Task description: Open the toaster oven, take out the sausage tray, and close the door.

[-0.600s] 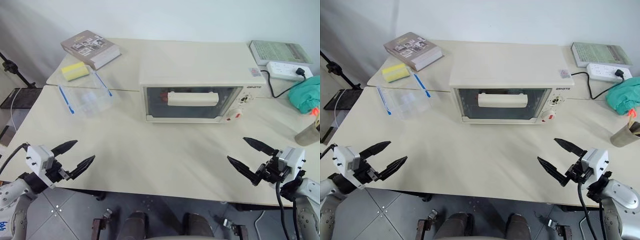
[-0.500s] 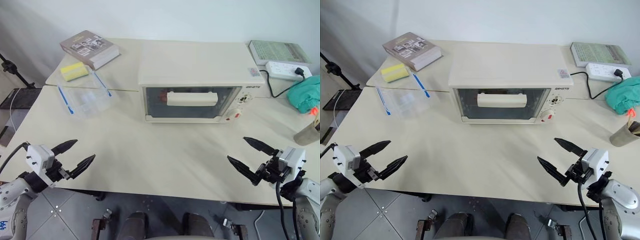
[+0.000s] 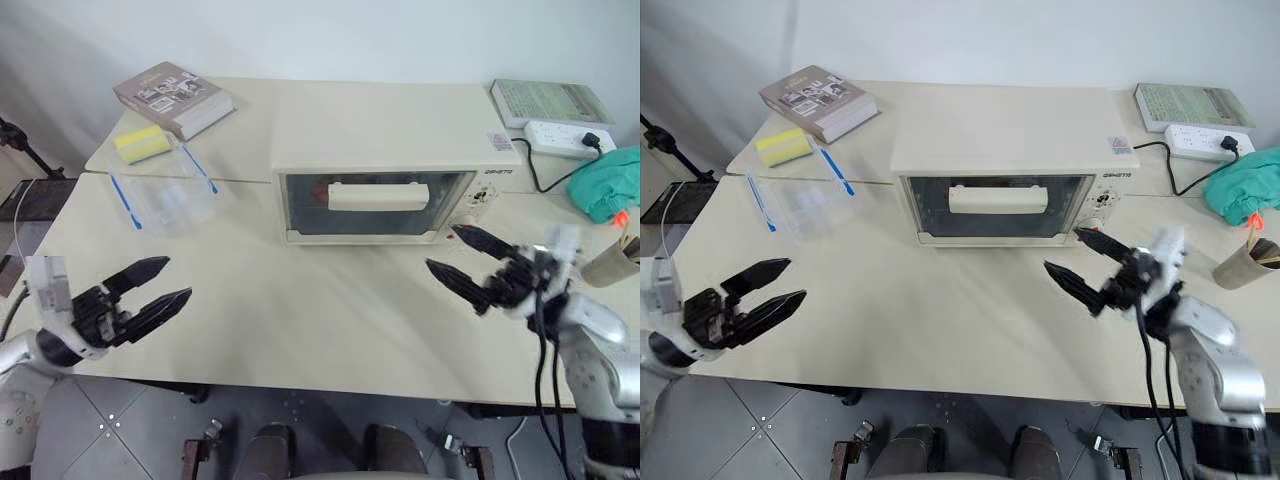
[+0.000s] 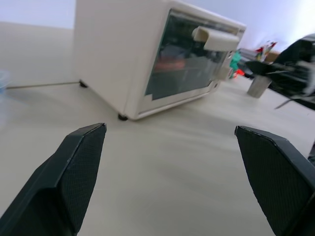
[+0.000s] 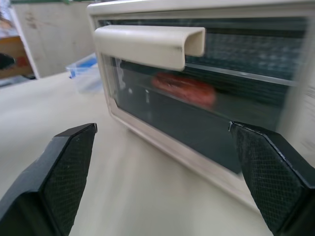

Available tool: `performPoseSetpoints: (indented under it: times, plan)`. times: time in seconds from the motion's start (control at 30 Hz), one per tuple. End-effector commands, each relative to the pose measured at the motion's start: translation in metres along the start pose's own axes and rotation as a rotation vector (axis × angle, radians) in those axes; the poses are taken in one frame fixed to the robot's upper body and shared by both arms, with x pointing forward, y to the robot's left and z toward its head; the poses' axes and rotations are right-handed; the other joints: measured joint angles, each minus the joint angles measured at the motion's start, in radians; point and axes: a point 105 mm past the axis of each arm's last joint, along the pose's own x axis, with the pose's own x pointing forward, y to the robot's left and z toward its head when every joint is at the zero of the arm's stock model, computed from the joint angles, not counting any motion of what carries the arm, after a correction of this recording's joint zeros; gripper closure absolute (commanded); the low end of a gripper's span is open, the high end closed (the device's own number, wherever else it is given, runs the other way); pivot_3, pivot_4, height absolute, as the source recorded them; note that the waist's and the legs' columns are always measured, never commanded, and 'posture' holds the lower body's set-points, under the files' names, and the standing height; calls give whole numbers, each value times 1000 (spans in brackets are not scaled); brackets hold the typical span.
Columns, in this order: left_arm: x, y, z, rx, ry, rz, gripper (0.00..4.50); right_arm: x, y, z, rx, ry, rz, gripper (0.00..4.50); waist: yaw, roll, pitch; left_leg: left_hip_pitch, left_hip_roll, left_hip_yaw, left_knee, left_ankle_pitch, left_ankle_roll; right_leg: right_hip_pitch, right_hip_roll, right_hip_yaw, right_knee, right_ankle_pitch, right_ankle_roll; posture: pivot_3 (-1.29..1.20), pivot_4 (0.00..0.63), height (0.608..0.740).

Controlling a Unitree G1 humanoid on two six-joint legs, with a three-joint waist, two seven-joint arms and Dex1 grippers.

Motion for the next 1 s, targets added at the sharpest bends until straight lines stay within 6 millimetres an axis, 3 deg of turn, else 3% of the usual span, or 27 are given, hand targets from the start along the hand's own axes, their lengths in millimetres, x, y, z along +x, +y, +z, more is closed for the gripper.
performPoseSetpoints:
  times: [0.03,0.23,0.33,0.5,0.67,0.93,1.0]
  plan:
    - [14,-10,2,29,-14,-70,54,13,-6,2,8,34,23,0,2,0,0,0,0,0,0,0,0,0,0,0,0,0,0,0,150,740]
    - [24,-10,4,42,-29,-99,54,36,-9,19,-20,-13,88,0,-2,0,0,-2,0,1,-2,-1,0,-4,0,-1,1,0,1,0,150,740]
    - [22,-9,1,41,-27,-82,54,36,-1,28,-32,-56,149,0,-16,0,0,-1,0,4,-1,-1,0,-4,0,1,1,0,1,0,150,740]
    - [20,-9,-7,30,-25,-64,54,29,11,32,-75,-94,218,0,-18,0,0,-1,1,4,-1,-1,0,-4,0,1,2,0,1,0,150,740]
    - [18,-8,-12,16,-18,-49,54,19,35,32,-93,-36,344,0,-17,0,0,-2,0,4,-2,-1,0,-5,0,1,1,0,1,0,150,740]
    - [30,-2,-2,27,-38,-90,54,3,58,23,-226,52,439,0,-16,-1,0,-2,1,4,-2,-1,0,-5,0,1,1,0,1,0,150,740]
    - [34,-3,3,20,-58,-117,442,-2,63,15,-269,86,461,0,-14,-1,0,-2,0,4,-2,-1,0,-5,0,1,1,0,1,0,150,740]
